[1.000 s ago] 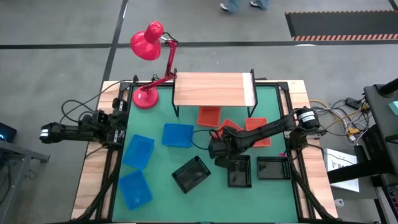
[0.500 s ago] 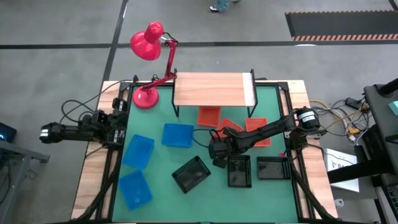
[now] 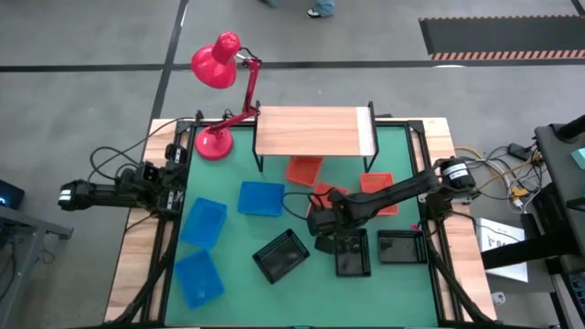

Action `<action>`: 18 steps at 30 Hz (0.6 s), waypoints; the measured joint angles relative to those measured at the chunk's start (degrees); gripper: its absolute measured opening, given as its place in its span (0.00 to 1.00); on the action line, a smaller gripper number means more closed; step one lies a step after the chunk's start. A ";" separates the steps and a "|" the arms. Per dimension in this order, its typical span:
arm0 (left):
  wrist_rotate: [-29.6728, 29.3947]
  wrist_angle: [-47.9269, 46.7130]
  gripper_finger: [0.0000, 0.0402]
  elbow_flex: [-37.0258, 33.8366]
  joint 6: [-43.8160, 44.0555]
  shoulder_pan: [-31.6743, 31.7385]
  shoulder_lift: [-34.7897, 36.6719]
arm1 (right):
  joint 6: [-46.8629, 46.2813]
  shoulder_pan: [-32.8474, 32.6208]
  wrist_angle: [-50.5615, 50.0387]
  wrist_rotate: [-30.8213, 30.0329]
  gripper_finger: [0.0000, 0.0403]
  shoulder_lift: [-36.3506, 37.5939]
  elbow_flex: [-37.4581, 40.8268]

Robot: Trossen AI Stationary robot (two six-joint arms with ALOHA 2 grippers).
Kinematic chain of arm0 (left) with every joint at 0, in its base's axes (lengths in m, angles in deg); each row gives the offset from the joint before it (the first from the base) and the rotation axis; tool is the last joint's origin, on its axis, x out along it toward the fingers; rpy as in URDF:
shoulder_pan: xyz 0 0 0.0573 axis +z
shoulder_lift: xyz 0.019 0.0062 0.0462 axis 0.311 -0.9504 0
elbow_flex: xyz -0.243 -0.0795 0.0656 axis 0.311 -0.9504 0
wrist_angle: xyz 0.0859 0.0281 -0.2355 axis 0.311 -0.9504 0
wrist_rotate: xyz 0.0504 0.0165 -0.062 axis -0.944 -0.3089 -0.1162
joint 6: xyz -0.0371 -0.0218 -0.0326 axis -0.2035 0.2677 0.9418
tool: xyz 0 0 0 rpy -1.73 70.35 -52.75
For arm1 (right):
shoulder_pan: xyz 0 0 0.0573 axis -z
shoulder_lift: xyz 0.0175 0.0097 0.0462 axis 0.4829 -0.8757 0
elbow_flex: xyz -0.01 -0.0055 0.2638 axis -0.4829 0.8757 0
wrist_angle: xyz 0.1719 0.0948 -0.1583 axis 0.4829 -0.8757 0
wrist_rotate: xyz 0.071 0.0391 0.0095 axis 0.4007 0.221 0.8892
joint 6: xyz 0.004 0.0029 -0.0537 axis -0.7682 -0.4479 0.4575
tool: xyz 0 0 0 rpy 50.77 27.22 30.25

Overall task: Stack baskets on shelf by color
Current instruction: Put the bottom left orange bin on the shelf

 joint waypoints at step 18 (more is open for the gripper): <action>-0.02 -0.02 0.00 -0.05 -0.02 0.01 0.00 | 25.88 -6.97 -5.85 -4.25 0.02 0.85 -17.08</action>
